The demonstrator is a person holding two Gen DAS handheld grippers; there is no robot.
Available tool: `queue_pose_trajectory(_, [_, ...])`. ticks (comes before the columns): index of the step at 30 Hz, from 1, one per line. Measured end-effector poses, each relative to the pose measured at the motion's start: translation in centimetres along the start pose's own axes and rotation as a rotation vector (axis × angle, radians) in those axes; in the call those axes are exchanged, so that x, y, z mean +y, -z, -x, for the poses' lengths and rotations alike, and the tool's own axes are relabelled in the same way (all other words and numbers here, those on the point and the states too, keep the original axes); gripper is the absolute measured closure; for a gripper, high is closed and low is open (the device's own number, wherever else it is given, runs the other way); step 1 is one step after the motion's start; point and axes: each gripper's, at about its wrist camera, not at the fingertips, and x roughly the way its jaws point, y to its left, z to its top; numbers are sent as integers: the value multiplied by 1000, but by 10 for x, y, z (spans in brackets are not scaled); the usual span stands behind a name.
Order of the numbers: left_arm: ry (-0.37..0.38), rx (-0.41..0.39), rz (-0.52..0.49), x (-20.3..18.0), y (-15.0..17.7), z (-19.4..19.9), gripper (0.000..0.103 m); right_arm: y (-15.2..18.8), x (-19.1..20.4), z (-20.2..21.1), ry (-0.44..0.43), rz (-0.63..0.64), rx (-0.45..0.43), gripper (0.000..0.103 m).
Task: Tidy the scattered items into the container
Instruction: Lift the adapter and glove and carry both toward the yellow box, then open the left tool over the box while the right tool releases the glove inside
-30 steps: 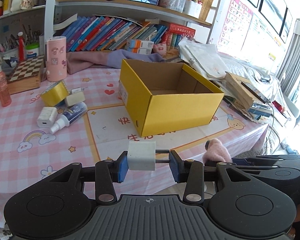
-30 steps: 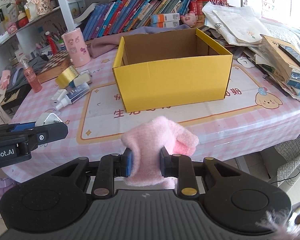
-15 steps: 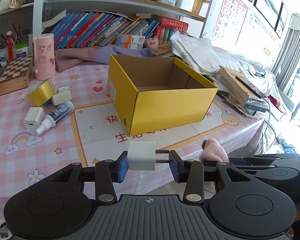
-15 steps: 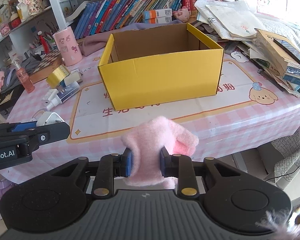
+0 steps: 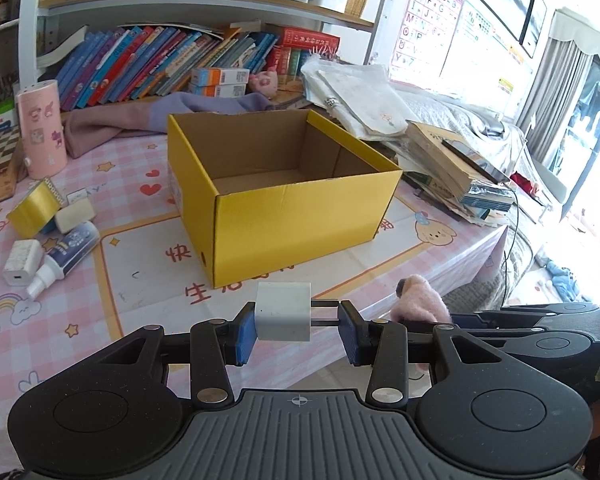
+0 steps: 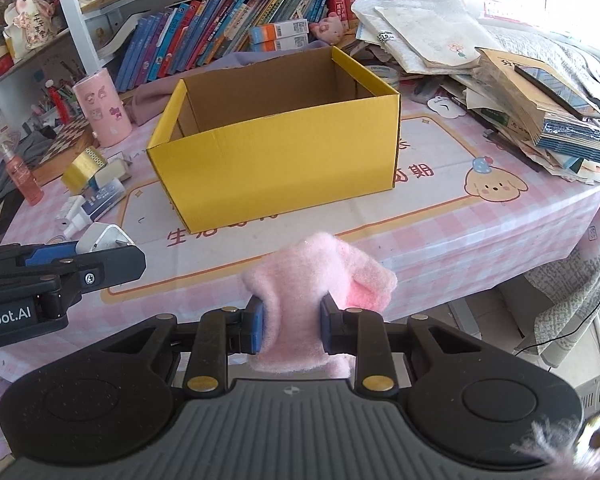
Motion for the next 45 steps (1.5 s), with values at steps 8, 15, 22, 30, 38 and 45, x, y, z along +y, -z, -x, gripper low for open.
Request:
queue_pose_trajectory(8, [2,-8,-5,-3,-12,-10,62,-13,-6,-6,-1,11,-11,78])
queue_pose_trajectory(15, [9,-84,-50,-15,-34,-12,62,-35,-17,-4,-1,23,-89,78])
queue_pose_trajectory(22, [2,-177,-80,-23,-73,-16,62,-80,-25,3,-15,75,-239,78])
queue_pose_trajectory(30, [-50,-268,-87,-20,-118,-25,62,-146,-29,-4,-103,136,-343,78])
queue_pose_trajectory(38, [-154,-285,-122,-3,-154,-57,62,-196,-21,-58,-215,278,-290,78])
queue_pose_trajectory(45, [-205,-141,-142,14,-175,-120,62,-226,-12,-137,-257,444,-140,78])
